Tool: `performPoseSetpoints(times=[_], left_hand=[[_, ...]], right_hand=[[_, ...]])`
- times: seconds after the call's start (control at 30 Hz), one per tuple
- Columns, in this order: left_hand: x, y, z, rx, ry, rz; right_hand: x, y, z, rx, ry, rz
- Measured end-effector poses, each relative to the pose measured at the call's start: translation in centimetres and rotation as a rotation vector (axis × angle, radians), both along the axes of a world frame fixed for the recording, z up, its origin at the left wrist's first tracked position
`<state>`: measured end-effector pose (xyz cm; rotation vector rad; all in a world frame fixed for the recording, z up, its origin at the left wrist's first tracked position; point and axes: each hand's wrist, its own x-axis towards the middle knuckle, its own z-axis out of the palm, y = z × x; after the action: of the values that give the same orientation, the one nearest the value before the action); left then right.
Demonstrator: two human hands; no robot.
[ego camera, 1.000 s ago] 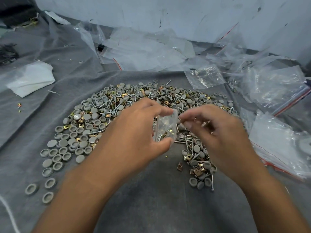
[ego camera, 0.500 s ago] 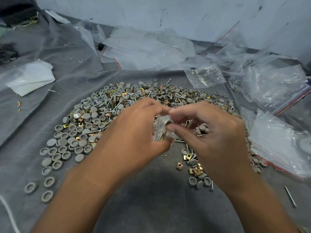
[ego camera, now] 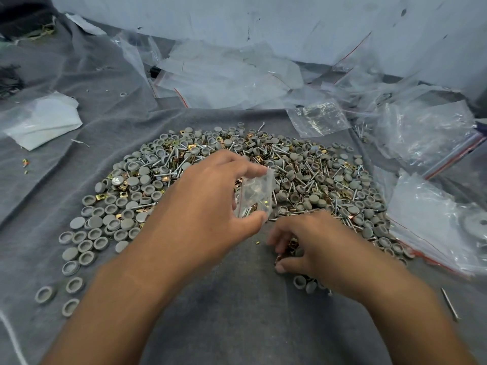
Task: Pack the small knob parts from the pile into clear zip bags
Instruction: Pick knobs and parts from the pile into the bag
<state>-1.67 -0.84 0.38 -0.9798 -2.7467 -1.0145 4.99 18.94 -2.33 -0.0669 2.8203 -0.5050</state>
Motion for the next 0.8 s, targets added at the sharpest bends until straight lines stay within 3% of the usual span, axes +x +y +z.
performPoseSetpoints(times=[0.17,0.27,0.5,0.8], left_hand=[[0.0,0.1,0.0,-0.006,-0.001,0.001],[0.1,0.0,0.2,-0.013,-0.001,0.003],[0.1,0.0,0.3,-0.017,0.0,0.01],[0.1,-0.1,0.2,-0.02,0.003,0.005]], right_hand=[[0.2,1.4,0.7,-0.133,0.138,-0.055],[0.1,2.0,1.0,-0.089,0.235,-0.087],[0.1,1.7,0.3,0.037,0.147,-0.011],[0.0,1.0,0.0,-0.073,0.096,-0.003]])
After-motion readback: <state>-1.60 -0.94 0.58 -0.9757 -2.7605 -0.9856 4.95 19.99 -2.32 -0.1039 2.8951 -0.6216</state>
